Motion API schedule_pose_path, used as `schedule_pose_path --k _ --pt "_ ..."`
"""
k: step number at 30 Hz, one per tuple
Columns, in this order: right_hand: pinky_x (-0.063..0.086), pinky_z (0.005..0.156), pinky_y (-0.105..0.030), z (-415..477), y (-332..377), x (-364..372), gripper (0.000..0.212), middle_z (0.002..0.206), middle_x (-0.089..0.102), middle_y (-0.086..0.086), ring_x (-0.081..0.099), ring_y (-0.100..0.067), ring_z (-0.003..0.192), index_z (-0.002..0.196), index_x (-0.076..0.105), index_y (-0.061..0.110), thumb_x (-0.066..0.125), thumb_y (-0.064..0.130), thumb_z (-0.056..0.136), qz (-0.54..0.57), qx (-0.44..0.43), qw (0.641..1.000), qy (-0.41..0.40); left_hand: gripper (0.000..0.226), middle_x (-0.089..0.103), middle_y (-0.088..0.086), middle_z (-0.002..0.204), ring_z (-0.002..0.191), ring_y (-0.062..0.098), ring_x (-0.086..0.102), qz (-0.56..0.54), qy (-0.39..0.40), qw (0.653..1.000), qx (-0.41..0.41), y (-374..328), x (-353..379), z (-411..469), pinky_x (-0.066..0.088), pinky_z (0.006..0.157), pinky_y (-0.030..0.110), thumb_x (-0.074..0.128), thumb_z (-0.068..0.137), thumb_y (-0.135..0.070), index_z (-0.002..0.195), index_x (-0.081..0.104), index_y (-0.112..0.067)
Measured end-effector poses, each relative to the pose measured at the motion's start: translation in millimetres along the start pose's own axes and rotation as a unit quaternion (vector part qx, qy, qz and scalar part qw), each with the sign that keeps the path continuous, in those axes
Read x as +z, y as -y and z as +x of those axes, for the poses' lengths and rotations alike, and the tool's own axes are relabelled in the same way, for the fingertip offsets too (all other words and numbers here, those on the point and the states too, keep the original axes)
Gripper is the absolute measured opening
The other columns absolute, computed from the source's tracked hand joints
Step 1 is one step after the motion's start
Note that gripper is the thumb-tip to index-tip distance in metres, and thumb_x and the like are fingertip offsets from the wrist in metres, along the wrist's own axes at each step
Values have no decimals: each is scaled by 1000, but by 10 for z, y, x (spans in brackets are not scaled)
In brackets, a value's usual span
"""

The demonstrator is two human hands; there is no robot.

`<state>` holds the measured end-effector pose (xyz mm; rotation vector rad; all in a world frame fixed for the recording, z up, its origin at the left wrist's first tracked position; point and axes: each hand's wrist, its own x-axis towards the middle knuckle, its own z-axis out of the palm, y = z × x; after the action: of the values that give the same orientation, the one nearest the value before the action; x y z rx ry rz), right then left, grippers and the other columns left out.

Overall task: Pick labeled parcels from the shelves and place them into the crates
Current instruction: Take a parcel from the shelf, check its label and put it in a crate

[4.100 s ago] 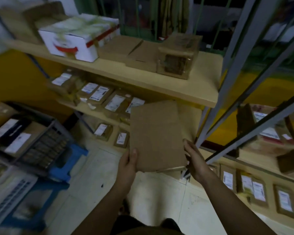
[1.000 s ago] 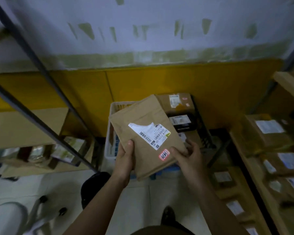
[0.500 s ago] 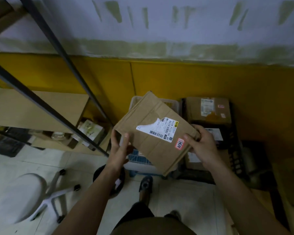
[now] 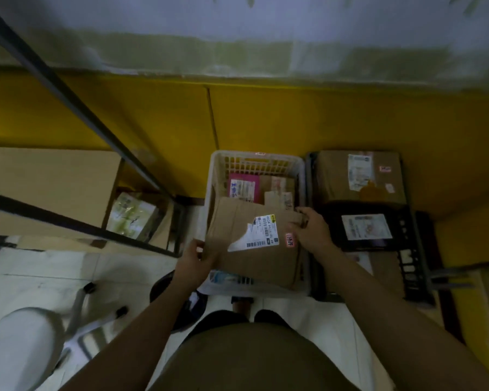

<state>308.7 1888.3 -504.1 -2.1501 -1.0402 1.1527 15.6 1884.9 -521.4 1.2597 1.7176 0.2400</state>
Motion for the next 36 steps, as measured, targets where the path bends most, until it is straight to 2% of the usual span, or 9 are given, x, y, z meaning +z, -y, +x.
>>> schedule_pose_path --k 4,6,8,12,16,22,30,33,36 --pt "46 105 -37 192 -69 173 55 146 54 -13 53 -32 132 147 50 12 68 14 95 -72 17 995 61 77 61 0 124 100 16 64 51 89 993 49 188 55 86 50 81 25 64 98 -30 159 18 -26" --pt "45 106 -37 213 -81 262 55 147 53 -12 53 -32 133 148 46 11 66 13 96 -78 24 992 91 86 68 1 102 78 14 67 97 135 985 47 299 113 113 54 66 27 58 100 -32 158 -6 -39" --pt "43 105 -33 215 -121 355 55 146 52 -15 52 -33 133 149 44 6 63 7 97 -93 31 989 110 85 70 11 90 73 23 69 139 173 973 54 393 194 139 58 64 43 53 102 -30 154 -12 -45" --pt "44 106 -35 263 -231 499 65 143 54 -19 54 -37 131 153 36 9 64 8 95 -115 55 983 132 87 67 17 123 95 31 69 156 238 957 51 425 234 262 59 82 45 57 94 -30 156 -2 -47" --pt "43 112 -45 327 -212 593 90 152 44 -17 49 -37 135 161 16 19 73 26 91 -135 73 973 172 88 31 6 164 141 27 43 134 261 955 45 396 303 401 41 109 29 62 95 -19 162 7 -28" --pt "25 123 -43 465 -447 725 85 166 16 -15 22 -37 151 163 3 23 58 17 98 -189 51 961 193 93 25 7 165 142 29 41 115 272 955 -3 527 543 616 42 108 31 64 95 -19 163 1 -28" --pt "41 105 -38 720 -701 811 73 155 38 -23 47 -42 132 162 9 22 53 13 104 -210 32 960 184 73 42 -2 154 137 23 47 90 260 961 25 771 742 804 43 113 44 58 92 -36 156 24 -38" --pt "46 101 -45 779 -746 903 73 144 45 -28 51 -44 124 161 19 20 59 14 100 -222 20 963 154 71 43 -12 147 127 12 51 86 234 968 22 825 839 864 45 103 26 61 93 -44 155 27 -42" --pt "46 106 -50 811 -775 899 77 142 46 -26 51 -42 126 158 25 17 68 18 94 -208 23 967 146 65 47 -6 135 123 13 49 107 187 976 27 854 877 940 41 97 23 62 99 -30 156 31 -27"
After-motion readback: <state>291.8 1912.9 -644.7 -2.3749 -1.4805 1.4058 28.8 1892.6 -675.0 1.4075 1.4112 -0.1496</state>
